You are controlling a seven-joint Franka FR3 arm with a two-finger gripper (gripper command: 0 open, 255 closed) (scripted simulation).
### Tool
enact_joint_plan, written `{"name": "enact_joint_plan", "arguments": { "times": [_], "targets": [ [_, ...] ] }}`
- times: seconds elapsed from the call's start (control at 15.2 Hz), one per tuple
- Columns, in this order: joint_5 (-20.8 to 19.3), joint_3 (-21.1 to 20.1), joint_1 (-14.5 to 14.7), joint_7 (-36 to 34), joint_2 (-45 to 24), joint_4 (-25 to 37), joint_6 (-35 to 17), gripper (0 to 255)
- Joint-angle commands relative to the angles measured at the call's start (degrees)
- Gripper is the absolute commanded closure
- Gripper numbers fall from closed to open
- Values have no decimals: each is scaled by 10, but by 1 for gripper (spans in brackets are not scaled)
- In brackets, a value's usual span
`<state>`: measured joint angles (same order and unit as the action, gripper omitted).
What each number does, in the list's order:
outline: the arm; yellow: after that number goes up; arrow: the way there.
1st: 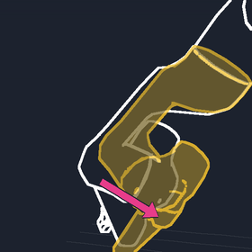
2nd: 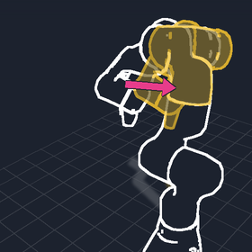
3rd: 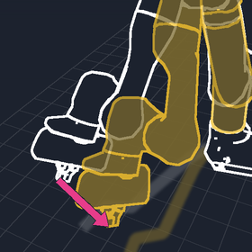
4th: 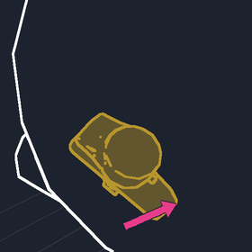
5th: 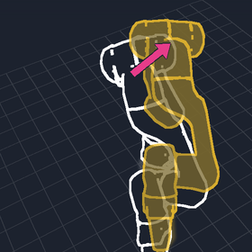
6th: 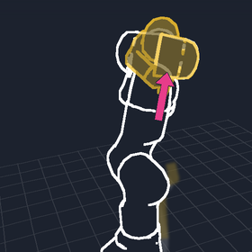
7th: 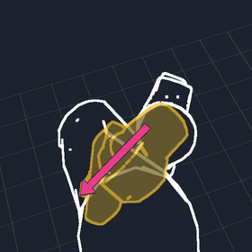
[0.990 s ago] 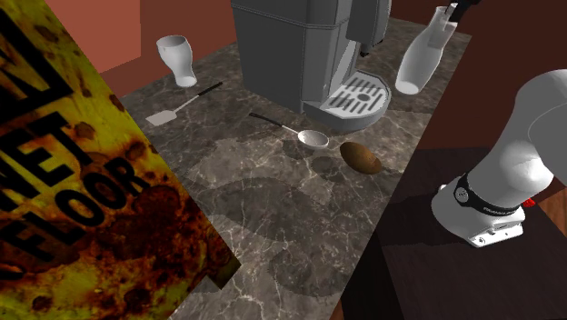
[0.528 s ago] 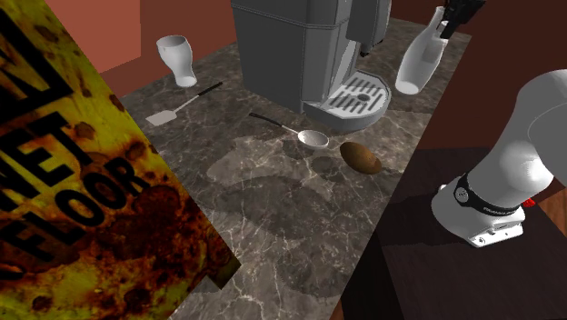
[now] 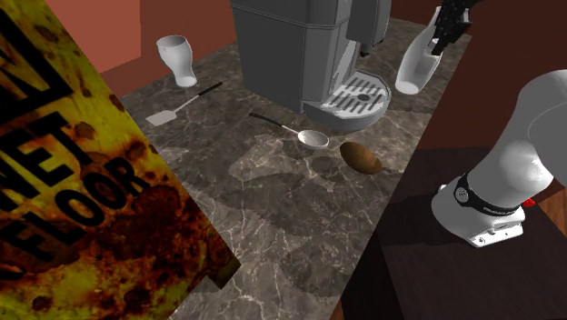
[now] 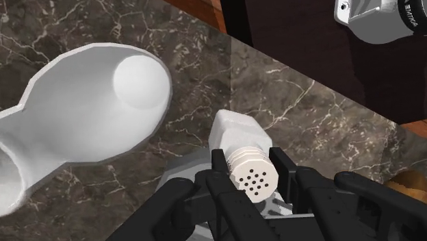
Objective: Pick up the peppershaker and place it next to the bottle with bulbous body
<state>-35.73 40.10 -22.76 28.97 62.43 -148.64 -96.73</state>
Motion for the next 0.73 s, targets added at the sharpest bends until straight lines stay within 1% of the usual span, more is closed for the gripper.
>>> {"name": "enact_joint_plan", "arguments": {
  "times": [0.0, 0.66],
  "targets": [
    [-8, 8, -4, -1, 3, -15, -12, 255],
    [-56, 59, -18, -9, -1, -78, -80, 255]
  ]
}}
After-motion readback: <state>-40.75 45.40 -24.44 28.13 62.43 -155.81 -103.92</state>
